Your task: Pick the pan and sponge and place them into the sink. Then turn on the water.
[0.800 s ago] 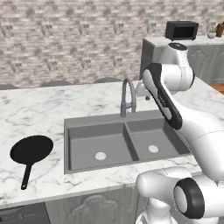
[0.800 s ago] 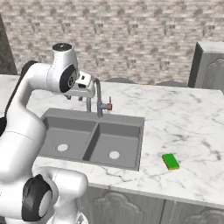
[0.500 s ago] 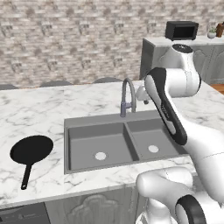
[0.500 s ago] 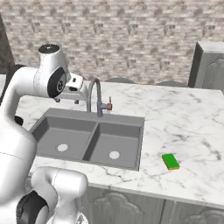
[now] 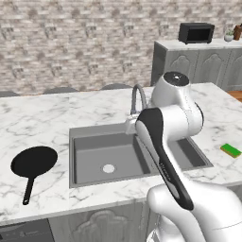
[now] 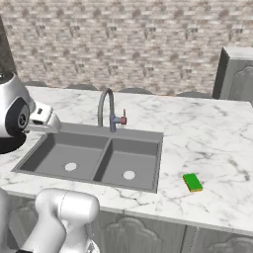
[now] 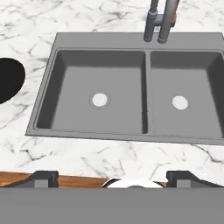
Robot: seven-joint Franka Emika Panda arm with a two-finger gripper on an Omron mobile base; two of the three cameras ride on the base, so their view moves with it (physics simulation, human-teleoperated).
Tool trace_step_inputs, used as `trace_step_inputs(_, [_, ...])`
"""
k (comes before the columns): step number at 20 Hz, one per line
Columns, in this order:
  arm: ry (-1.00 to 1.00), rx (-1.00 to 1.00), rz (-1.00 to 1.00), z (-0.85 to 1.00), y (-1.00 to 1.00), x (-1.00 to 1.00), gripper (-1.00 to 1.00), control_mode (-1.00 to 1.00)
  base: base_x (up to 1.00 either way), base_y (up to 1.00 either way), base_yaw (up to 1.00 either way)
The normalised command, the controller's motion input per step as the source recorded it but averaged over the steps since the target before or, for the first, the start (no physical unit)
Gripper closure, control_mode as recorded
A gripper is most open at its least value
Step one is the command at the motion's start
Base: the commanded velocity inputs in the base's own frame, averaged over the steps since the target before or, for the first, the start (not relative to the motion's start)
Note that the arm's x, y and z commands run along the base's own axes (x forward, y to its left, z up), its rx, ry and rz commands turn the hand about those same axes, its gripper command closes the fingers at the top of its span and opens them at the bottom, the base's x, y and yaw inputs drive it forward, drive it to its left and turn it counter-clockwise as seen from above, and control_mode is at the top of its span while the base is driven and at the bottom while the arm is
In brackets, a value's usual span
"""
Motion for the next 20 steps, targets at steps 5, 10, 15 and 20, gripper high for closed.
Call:
trace_step_inputs(5, [0.21, 0.04, -0.08, 0.0, 1.0, -0.01, -1.0, -1.0, 0.0, 0.0, 0.0])
trace_step_inputs(10, [0.33, 0.0, -0.07, 0.0, 1.0, 0.15, -1.0, -1.0, 0.0, 0.0, 0.0])
trace_step_inputs(15, [0.37, -0.01, 0.01, -0.15, 0.76, -0.11, -1.0, -1.0, 0.0, 0.0, 0.0])
trace_step_inputs(20, [0.2, 0.0, 0.09, -0.51, 0.5, -0.13, -1.0, -1.0, 0.0, 0.0, 0.0])
